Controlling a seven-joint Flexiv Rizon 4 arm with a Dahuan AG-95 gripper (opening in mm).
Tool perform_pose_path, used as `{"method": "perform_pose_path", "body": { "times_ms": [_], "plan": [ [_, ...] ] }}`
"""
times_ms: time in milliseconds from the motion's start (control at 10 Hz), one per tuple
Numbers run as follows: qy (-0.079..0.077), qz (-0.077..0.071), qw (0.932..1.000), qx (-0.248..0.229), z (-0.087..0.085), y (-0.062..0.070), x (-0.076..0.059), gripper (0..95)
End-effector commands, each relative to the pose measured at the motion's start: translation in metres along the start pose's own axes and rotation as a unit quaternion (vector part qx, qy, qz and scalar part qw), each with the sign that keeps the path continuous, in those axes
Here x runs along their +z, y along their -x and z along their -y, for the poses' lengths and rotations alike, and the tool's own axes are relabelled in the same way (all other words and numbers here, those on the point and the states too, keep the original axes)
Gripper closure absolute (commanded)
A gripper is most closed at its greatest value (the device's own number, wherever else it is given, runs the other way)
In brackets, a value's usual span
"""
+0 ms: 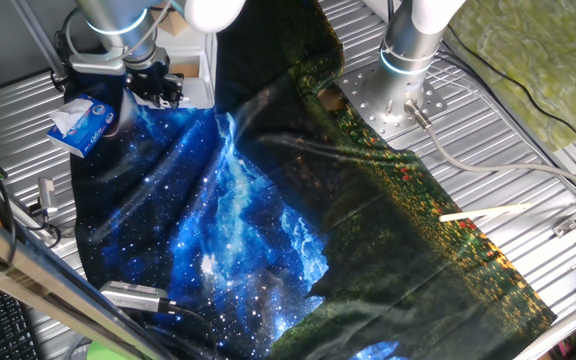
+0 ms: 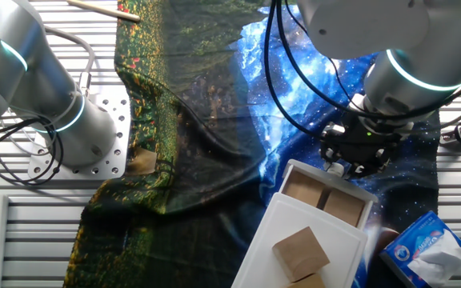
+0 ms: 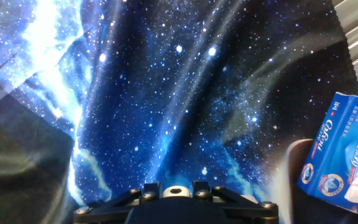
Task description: Grasp the handle and close the drawer
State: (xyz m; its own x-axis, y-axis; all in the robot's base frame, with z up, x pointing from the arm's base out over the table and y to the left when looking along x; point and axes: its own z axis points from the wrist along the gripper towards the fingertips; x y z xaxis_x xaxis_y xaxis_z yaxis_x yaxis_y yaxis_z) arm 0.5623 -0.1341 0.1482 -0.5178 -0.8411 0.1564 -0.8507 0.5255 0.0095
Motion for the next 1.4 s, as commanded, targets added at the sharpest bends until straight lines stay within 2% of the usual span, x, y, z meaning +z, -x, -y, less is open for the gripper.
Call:
{"method": "perform_pose_path", "body": {
  "times_ms": [100,1400],
  "plan": [
    [0.0,0.001,1.0,0.0,-0.001,-0.002,0.001,95.0],
    [0.001,0.0,1.0,-0.009,-0.003,-0.013,-0.002,95.0]
  ]
}}
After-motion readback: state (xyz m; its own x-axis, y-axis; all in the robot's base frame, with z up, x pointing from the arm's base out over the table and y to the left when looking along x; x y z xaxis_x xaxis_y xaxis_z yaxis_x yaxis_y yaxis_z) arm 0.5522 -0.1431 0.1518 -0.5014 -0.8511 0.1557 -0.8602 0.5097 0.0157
